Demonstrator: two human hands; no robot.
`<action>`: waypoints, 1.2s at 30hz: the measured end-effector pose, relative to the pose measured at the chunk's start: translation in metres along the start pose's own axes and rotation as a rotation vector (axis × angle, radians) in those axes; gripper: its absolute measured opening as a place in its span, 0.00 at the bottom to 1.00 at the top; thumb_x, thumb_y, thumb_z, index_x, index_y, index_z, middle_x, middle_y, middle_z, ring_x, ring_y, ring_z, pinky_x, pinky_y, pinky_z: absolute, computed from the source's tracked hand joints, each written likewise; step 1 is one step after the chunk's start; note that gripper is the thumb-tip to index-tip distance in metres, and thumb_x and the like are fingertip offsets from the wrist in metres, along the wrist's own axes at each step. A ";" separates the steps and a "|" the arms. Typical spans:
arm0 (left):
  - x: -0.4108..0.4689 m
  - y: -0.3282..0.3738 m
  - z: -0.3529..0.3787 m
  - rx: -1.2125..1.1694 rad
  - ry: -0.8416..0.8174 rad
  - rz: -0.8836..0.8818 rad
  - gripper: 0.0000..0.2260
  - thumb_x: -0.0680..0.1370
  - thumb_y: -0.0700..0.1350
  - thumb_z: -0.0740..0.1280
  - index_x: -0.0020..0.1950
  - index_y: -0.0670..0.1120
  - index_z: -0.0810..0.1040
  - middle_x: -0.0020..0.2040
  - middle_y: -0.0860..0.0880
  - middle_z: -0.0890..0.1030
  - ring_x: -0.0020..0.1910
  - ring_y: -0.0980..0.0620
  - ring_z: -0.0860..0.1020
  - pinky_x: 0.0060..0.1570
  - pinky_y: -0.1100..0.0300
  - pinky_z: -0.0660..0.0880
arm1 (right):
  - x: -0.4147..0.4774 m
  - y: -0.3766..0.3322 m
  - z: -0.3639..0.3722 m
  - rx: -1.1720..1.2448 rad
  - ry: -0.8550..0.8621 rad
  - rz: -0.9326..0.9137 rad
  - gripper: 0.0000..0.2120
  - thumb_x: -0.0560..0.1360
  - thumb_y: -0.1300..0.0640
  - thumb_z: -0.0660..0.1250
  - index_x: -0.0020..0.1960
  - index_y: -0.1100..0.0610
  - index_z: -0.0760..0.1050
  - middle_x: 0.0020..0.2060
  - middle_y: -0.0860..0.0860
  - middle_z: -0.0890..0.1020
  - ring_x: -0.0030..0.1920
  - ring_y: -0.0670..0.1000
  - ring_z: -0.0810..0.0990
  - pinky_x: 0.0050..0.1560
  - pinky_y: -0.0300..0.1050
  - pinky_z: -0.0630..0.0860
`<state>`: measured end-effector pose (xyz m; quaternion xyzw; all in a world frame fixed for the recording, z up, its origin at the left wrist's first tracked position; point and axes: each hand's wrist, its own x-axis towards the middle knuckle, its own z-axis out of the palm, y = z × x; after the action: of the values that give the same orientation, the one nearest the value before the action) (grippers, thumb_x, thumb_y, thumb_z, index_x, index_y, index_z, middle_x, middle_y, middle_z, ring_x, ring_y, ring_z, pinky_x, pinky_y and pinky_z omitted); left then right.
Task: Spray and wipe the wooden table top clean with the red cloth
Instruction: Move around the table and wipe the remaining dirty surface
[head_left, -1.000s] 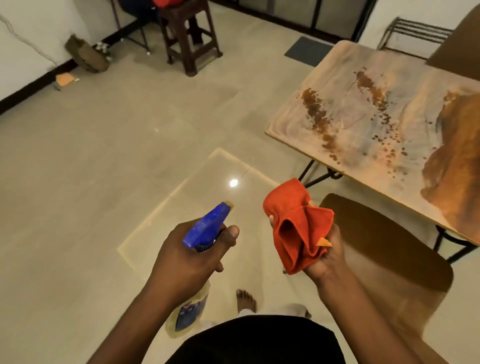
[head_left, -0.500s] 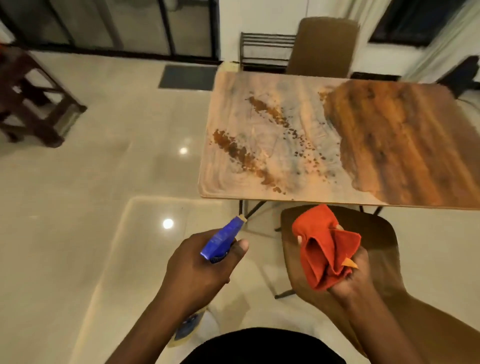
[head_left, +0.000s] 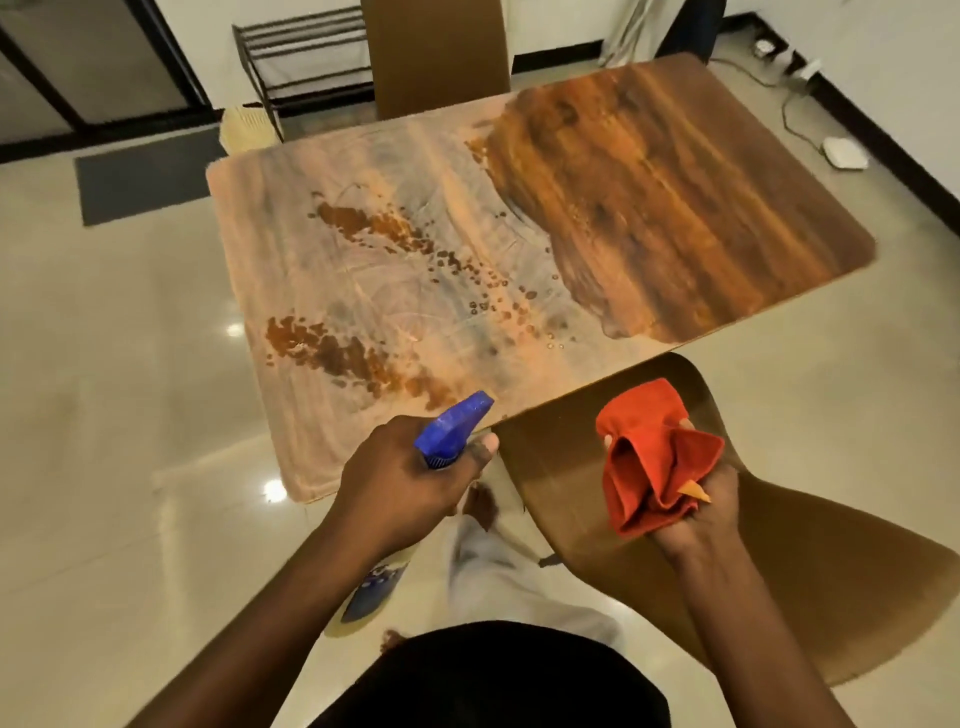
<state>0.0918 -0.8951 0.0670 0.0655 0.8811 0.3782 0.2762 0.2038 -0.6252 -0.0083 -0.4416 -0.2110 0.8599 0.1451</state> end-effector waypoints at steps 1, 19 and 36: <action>0.013 0.003 0.001 0.016 -0.011 -0.020 0.24 0.80 0.65 0.71 0.47 0.44 0.88 0.34 0.43 0.88 0.41 0.42 0.88 0.56 0.41 0.84 | 0.013 -0.009 0.007 -0.017 0.012 -0.013 0.20 0.66 0.50 0.75 0.56 0.54 0.81 0.49 0.55 0.84 0.50 0.57 0.83 0.64 0.53 0.80; 0.127 0.035 -0.019 -0.019 -0.045 -0.145 0.15 0.80 0.59 0.75 0.47 0.48 0.87 0.42 0.46 0.91 0.35 0.48 0.88 0.56 0.41 0.84 | 0.303 -0.083 0.038 -1.901 0.121 -0.508 0.29 0.91 0.46 0.53 0.89 0.51 0.53 0.88 0.52 0.48 0.88 0.59 0.41 0.86 0.63 0.43; 0.155 0.042 -0.027 0.114 -0.131 -0.160 0.23 0.79 0.62 0.74 0.47 0.41 0.88 0.37 0.40 0.88 0.40 0.41 0.87 0.55 0.37 0.82 | 0.207 0.083 0.042 -2.350 -0.805 -0.775 0.31 0.89 0.46 0.53 0.89 0.47 0.46 0.87 0.47 0.46 0.87 0.53 0.38 0.86 0.61 0.44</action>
<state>-0.0562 -0.8324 0.0437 0.0350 0.8836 0.2992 0.3584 0.0464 -0.6171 -0.1722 0.0730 -0.9747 0.1354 -0.1620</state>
